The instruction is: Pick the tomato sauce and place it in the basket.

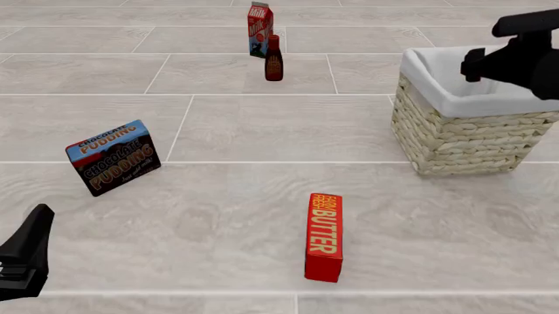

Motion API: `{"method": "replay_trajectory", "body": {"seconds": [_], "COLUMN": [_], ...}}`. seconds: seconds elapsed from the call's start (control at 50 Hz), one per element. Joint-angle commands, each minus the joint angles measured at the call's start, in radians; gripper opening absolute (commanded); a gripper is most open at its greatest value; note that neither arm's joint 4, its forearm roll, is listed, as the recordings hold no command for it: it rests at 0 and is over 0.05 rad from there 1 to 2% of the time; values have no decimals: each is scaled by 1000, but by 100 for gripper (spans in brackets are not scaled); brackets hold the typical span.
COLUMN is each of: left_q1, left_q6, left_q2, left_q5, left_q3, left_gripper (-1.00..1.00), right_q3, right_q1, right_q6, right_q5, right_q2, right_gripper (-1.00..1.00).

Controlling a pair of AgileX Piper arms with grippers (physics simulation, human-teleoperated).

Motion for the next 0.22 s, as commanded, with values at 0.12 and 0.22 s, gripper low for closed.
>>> {"method": "replay_trajectory", "body": {"seconds": [0.12, 0.22], "left_q1": [0, 0], "left_q6": [0, 0], "left_q2": [0, 0], "left_q5": [0, 0], "left_q3": [0, 0], "left_gripper": [100, 100], "right_q3": [-3, -5], "right_q1": [1, 4], "right_q6": [5, 4], "right_q5": [18, 28], "right_q2": [-41, -63], "right_gripper": [100, 100]}}
